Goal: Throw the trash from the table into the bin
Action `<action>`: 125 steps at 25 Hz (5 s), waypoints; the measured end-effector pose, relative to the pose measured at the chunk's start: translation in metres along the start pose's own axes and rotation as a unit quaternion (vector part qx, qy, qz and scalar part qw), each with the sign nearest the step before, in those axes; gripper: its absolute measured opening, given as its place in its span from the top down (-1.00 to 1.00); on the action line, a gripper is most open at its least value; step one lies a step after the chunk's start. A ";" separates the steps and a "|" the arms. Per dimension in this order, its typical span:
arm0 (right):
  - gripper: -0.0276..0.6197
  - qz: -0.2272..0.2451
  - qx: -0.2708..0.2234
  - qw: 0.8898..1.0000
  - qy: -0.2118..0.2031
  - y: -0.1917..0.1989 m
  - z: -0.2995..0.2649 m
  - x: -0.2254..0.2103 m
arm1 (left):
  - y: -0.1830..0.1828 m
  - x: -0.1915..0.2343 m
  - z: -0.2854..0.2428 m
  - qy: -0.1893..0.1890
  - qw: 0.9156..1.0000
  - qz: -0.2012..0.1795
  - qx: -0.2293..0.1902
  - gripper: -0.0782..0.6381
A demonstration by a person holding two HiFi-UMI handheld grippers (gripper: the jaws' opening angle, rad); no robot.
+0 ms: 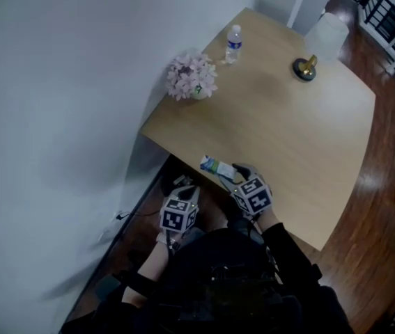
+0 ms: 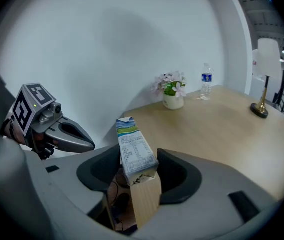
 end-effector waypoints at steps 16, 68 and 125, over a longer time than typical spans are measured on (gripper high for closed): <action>0.17 0.043 0.118 0.989 -0.077 0.017 -0.148 0.118 | 0.140 0.089 0.012 -0.041 0.995 0.092 0.012 0.77; 0.78 0.000 0.135 0.975 -0.174 0.010 -0.225 0.144 | 0.159 0.151 0.000 -0.062 0.980 0.189 0.005 0.77; 0.91 -0.348 -0.118 0.912 0.181 0.184 0.172 -0.073 | -0.132 -0.172 -0.075 0.114 0.963 -0.242 0.033 0.77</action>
Point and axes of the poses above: the fingertips, and each gripper's own axes: z backward along the fingers, x to its left, y out of its underside, the point moved 9 cm from there along z, backward along the fingers, and after that the axes turned 10 degrees about x, right-handed, at the moved point
